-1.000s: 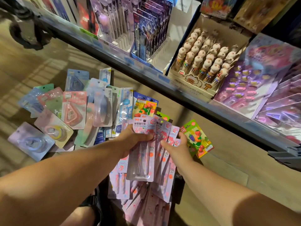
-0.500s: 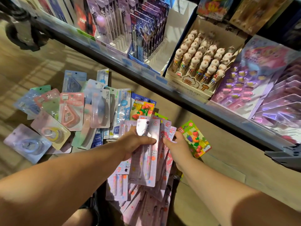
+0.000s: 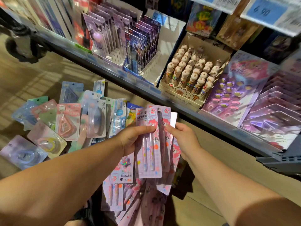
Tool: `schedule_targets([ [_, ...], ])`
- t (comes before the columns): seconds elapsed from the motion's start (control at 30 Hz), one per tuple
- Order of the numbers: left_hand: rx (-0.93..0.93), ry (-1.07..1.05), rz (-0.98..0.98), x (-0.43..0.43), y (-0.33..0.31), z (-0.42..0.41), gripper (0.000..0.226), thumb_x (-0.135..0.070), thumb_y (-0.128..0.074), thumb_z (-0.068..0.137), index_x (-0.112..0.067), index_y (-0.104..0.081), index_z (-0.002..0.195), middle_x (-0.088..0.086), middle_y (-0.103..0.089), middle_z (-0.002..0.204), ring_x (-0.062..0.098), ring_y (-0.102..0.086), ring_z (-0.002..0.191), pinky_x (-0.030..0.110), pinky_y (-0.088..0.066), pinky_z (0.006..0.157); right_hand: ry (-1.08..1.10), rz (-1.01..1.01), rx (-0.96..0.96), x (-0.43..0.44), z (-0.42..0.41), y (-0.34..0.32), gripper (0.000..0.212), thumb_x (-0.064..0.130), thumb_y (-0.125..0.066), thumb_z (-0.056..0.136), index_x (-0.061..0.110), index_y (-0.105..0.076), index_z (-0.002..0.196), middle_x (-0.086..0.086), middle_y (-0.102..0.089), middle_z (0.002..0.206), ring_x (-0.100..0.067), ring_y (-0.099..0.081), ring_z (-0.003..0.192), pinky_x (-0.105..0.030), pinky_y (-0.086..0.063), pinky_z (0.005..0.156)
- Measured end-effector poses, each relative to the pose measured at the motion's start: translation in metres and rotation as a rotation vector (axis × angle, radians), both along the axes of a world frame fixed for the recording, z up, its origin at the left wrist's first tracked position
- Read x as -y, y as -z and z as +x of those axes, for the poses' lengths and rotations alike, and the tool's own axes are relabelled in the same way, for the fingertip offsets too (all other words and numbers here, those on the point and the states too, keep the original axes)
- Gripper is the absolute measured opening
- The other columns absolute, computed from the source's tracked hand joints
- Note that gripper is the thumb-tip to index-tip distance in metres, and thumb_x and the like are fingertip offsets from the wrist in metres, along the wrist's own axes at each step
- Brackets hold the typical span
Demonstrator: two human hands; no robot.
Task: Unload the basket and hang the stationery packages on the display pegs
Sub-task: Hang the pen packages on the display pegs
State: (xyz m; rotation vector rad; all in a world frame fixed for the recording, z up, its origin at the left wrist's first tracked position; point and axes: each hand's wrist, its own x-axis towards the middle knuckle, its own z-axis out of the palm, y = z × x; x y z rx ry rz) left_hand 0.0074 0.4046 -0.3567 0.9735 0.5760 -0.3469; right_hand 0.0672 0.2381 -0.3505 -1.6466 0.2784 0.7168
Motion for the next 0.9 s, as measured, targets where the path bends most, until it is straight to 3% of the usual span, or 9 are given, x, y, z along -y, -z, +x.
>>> schedule_targets([
  [0.2, 0.045, 0.053, 0.108, -0.010, -0.049, 0.034, 0.087, -0.021, -0.090, 0.047, -0.001, -0.057, 0.125, 0.030, -0.065, 0.115, 0.038, -0.060, 0.098, 0.057, -0.042, 0.099, -0.074, 0.000, 0.071, 0.000, 0.030, -0.053, 0.025, 0.027, -0.072, 0.086, 0.005, -0.071, 0.097, -0.012, -0.076, 0.089, -0.033, -0.073, 0.083, -0.053, -0.057, 0.084],
  [0.3, 0.161, 0.149, 0.160, -0.018, -0.091, 0.056, 0.063, -0.013, -0.082, 0.059, -0.004, -0.062, 0.118, 0.025, -0.069, 0.107, 0.033, -0.068, 0.089, 0.046, -0.056, 0.084, -0.112, -0.046, 0.200, 0.000, 0.046, -0.086, 0.073, 0.060, -0.081, 0.063, -0.007, -0.063, 0.088, -0.020, -0.072, 0.091, -0.039, -0.069, 0.083, -0.052, -0.056, 0.081],
  [0.37, 0.215, 0.167, 0.222, -0.020, -0.123, 0.068, 0.045, -0.010, -0.074, 0.063, -0.008, -0.065, 0.108, 0.016, -0.073, 0.093, 0.027, -0.071, 0.076, 0.040, -0.060, 0.070, -0.149, -0.029, 0.246, 0.001, 0.054, -0.109, 0.092, 0.064, -0.079, 0.056, -0.014, -0.053, 0.096, -0.039, -0.058, 0.110, -0.058, -0.057, 0.097, -0.068, -0.048, 0.086],
  [0.53, 0.330, 0.190, 0.356, -0.018, -0.203, 0.081, 0.030, -0.012, -0.072, 0.064, -0.012, -0.068, 0.093, 0.012, -0.072, 0.081, 0.024, -0.069, 0.065, 0.037, -0.059, 0.066, -0.131, -0.032, 0.306, 0.005, 0.062, -0.197, 0.064, 0.035, -0.070, 0.088, -0.017, -0.051, 0.121, -0.032, -0.052, 0.130, -0.047, -0.052, 0.116, -0.053, -0.042, 0.101],
  [0.6, 0.360, 0.206, 0.347, -0.015, -0.227, 0.078, 0.029, -0.013, -0.069, 0.067, -0.013, -0.066, 0.095, 0.010, -0.073, 0.078, 0.023, -0.070, 0.063, 0.034, -0.058, 0.060, -0.152, -0.041, 0.327, 0.010, 0.066, -0.220, 0.045, 0.036, -0.067, 0.090, -0.003, -0.063, 0.113, -0.005, -0.067, 0.114, -0.025, -0.061, 0.100, -0.032, -0.044, 0.092],
  [0.67, 0.389, 0.210, 0.331, -0.012, -0.243, 0.074, 0.033, -0.014, -0.067, 0.068, -0.013, -0.064, 0.101, 0.011, -0.073, 0.080, 0.024, -0.071, 0.065, 0.036, -0.059, 0.061, -0.160, 0.006, 0.342, 0.013, 0.064, -0.238, 0.026, 0.036, -0.068, 0.089, 0.011, -0.065, 0.095, 0.007, -0.065, 0.094, -0.009, -0.056, 0.083, -0.027, -0.039, 0.084],
  [0.73, 0.421, 0.188, 0.313, -0.006, -0.254, 0.070, 0.036, -0.014, -0.068, 0.069, -0.011, -0.064, 0.105, 0.013, -0.074, 0.084, 0.025, -0.071, 0.068, 0.036, -0.059, 0.061, -0.145, 0.057, 0.378, 0.017, 0.059, -0.249, 0.041, 0.035, -0.071, 0.087, -0.004, -0.065, 0.097, -0.016, -0.071, 0.101, -0.019, -0.062, 0.085, -0.045, -0.050, 0.093],
  [0.77, 0.428, 0.173, 0.306, -0.001, -0.258, 0.068, 0.036, -0.013, -0.069, 0.070, -0.011, -0.064, 0.106, 0.013, -0.074, 0.084, 0.025, -0.072, 0.068, 0.036, -0.059, 0.061, -0.136, 0.075, 0.391, 0.020, 0.057, -0.253, 0.049, 0.037, -0.072, 0.086, -0.009, -0.063, 0.100, -0.022, -0.070, 0.105, -0.024, -0.063, 0.087, -0.049, -0.044, 0.102],
  [0.9, 0.440, 0.097, 0.284, 0.025, -0.268, 0.064, 0.044, -0.018, -0.073, 0.069, -0.009, -0.063, 0.110, 0.017, -0.073, 0.089, 0.031, -0.070, 0.075, 0.048, -0.060, 0.076, -0.066, 0.109, 0.436, 0.044, 0.050, -0.275, 0.040, 0.038, -0.067, 0.088, 0.000, -0.066, 0.101, 0.002, -0.068, 0.098, -0.011, -0.062, 0.091, -0.024, -0.049, 0.083],
])
